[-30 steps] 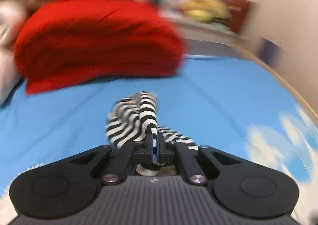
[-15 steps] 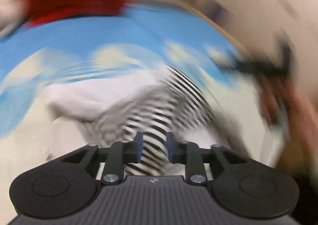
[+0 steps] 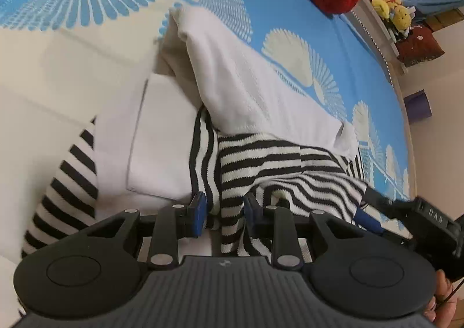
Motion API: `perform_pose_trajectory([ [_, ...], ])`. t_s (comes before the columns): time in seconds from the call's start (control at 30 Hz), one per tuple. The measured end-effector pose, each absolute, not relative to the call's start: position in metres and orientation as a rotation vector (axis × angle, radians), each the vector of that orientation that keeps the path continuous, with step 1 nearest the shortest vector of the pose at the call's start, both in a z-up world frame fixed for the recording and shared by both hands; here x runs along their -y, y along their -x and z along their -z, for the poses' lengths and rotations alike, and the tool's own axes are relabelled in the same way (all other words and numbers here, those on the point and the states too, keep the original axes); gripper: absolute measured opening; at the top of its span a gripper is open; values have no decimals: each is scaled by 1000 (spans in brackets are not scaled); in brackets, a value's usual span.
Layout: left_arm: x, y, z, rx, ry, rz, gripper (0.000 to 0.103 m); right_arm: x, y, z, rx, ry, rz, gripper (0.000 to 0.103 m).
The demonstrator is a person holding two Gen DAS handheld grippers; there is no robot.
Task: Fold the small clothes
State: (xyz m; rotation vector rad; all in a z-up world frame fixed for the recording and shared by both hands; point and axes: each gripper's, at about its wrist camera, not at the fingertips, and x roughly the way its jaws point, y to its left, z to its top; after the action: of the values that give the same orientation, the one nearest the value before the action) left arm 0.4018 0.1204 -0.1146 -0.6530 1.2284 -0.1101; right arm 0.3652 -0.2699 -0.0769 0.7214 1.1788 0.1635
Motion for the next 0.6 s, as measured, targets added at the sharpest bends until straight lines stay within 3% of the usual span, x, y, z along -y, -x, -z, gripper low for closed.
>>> perform_pose_trajectory([
  [0.47,-81,-402,129,-1305,552,144,29,283,-379,86,-1159,-852,-122,43],
  [0.6,-82,-400,123,-1288,526,149,4,281,-379,93,-1194,-825,-86,43],
])
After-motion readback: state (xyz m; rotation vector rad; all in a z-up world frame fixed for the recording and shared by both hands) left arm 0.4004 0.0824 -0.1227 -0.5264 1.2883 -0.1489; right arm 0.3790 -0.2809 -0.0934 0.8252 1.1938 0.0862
